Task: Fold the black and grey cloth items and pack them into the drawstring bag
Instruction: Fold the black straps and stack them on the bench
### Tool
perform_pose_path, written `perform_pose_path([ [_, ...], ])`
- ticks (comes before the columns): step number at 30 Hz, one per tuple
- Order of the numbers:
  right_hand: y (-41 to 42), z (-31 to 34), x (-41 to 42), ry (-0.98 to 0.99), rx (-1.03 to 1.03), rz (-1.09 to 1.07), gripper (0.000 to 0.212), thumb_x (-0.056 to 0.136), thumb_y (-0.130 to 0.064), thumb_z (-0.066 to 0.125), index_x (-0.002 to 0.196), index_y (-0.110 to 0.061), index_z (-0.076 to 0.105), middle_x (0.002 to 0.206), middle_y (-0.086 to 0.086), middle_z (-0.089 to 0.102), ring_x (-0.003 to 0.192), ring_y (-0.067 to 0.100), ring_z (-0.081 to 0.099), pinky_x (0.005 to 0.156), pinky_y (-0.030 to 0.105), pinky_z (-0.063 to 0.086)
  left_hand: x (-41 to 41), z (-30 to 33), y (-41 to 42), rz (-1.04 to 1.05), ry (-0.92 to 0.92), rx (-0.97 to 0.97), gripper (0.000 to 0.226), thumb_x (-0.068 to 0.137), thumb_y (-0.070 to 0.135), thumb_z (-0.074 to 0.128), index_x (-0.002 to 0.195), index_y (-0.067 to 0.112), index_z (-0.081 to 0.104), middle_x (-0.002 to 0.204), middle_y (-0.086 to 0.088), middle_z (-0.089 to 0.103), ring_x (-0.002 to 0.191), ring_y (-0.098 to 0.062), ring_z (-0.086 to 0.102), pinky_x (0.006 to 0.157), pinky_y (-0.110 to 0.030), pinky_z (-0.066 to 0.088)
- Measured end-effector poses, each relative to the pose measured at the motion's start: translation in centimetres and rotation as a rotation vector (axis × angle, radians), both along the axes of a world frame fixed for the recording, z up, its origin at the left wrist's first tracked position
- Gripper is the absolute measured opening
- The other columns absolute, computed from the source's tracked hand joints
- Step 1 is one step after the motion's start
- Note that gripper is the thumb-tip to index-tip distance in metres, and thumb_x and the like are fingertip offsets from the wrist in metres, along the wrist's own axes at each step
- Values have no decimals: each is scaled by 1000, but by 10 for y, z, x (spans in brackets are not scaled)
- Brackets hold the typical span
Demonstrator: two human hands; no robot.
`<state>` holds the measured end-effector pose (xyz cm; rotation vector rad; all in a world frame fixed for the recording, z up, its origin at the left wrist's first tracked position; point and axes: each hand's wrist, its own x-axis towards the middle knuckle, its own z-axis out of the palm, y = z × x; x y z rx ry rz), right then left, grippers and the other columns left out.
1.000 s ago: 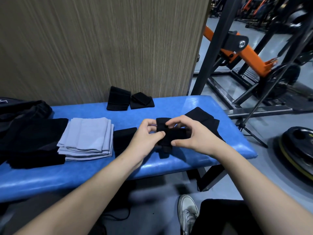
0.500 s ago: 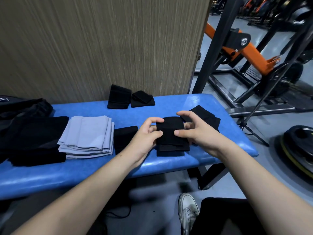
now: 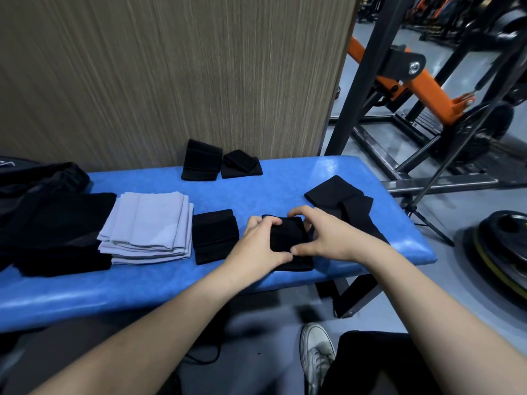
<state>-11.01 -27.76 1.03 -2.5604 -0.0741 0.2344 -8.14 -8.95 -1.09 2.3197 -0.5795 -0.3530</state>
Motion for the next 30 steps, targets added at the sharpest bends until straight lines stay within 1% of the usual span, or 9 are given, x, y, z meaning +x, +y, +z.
perform_pose_path([
  [3, -5, 1, -3, 18, 22, 31, 69, 72, -32, 86, 128, -33, 48, 108, -4, 49, 83, -3, 50, 75, 13, 38, 3, 0, 3, -47, 23, 11, 80, 73, 35, 82, 141, 26, 41, 130, 7, 36, 116, -9, 50, 97, -25, 43],
  [7, 1, 1, -4, -5, -68, 12, 62, 70, -37, 84, 122, -37, 48, 106, -4, 47, 88, 9, 54, 86, 34, 50, 5, -3, 3, -22, -23, -19, 77, 74, 35, 82, 140, 27, 44, 132, 7, 40, 119, -10, 50, 92, -18, 38],
  [10, 5, 2, -3, 12, -116, 13, 64, 68, -43, 83, 121, -37, 48, 108, -5, 46, 93, 15, 56, 87, 40, 51, 4, -4, 1, 14, -61, -43, 76, 75, 38, 81, 140, 28, 45, 131, 5, 43, 119, -12, 51, 92, -18, 37],
  [14, 5, 1, 0, -9, -140, 8, 62, 69, -46, 82, 121, -37, 48, 106, -6, 48, 95, 15, 56, 88, 40, 51, 7, -6, 0, 26, -93, -55, 74, 78, 39, 79, 142, 29, 44, 134, 4, 46, 125, -14, 49, 95, -18, 35],
  [17, 1, 0, 3, -19, -138, -4, 58, 73, -41, 81, 122, -34, 51, 104, -5, 50, 95, 14, 54, 87, 35, 49, 8, -7, 0, 9, -67, -58, 75, 78, 39, 79, 143, 29, 43, 135, 5, 45, 128, -12, 46, 97, -17, 33],
  [19, 0, 0, 3, -40, -161, 4, 56, 73, -40, 79, 121, -34, 50, 102, -5, 51, 93, 15, 55, 86, 34, 49, 9, -7, 0, 0, -46, -48, 79, 77, 38, 80, 145, 29, 41, 136, 5, 45, 128, -13, 46, 101, -21, 36],
  [22, 6, 1, 3, -28, -308, 20, 58, 72, -48, 72, 122, -37, 45, 106, -7, 49, 96, 21, 60, 84, 35, 49, 11, -7, 0, 2, -24, -44, 81, 76, 36, 82, 145, 29, 41, 134, 5, 45, 127, -13, 47, 104, -25, 38],
  [25, 14, 3, 1, -62, -459, 16, 58, 75, -52, 66, 126, -37, 42, 113, -5, 47, 94, 26, 63, 76, 32, 44, 12, -7, 1, 12, -2, -60, 81, 76, 35, 82, 145, 28, 41, 133, 5, 45, 126, -12, 47, 102, -22, 38],
  [30, 21, 3, 1, -115, -525, -4, 55, 79, -53, 58, 128, -32, 42, 117, -1, 48, 91, 31, 65, 74, 34, 45, 14, -7, 1, 32, 25, -78, 79, 77, 32, 81, 144, 27, 41, 133, 5, 44, 122, -12, 50, 98, -20, 38],
])
